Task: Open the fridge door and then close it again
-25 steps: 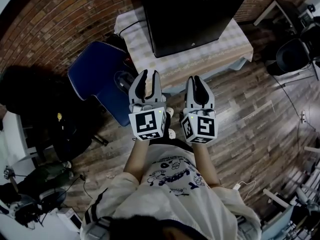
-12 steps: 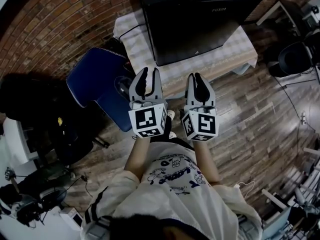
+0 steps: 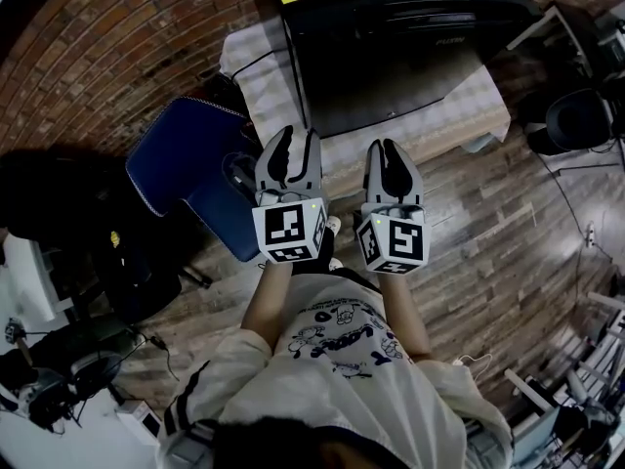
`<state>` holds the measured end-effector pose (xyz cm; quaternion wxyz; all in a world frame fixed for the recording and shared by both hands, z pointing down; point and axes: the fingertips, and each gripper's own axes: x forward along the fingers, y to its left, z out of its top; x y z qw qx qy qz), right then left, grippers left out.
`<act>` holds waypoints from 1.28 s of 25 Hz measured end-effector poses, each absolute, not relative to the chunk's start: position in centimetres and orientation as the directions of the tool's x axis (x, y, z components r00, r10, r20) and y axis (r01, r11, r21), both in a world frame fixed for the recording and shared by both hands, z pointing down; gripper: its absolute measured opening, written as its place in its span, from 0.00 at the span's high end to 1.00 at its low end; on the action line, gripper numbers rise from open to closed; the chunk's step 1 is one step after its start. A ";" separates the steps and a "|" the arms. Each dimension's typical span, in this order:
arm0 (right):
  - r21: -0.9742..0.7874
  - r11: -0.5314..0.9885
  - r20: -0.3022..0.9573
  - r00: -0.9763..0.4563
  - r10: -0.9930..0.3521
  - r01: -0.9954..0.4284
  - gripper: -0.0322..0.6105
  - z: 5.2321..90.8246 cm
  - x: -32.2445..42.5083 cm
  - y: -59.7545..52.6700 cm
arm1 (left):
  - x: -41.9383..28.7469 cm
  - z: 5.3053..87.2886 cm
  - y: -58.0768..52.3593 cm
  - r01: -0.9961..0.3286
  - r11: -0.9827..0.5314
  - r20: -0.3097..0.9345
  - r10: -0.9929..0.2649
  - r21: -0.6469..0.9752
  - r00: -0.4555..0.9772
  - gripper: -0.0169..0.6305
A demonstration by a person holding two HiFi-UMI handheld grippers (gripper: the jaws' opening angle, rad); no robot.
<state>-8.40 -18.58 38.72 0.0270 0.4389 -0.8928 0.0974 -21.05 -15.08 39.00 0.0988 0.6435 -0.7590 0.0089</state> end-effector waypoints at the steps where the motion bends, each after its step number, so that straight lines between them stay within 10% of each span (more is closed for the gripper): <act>1: -0.150 0.596 0.137 -0.614 -0.778 -0.789 0.84 38.9 -8.6 -18.9 | -21.1 39.2 -15.5 -0.981 0.161 0.167 -0.976 0.111 -0.141 0.77; 32: -0.149 0.588 0.203 -0.607 -0.768 -0.795 0.84 41.4 -11.4 -23.1 | -21.8 40.7 -21.1 -0.992 -0.052 0.180 -0.981 0.118 0.072 0.65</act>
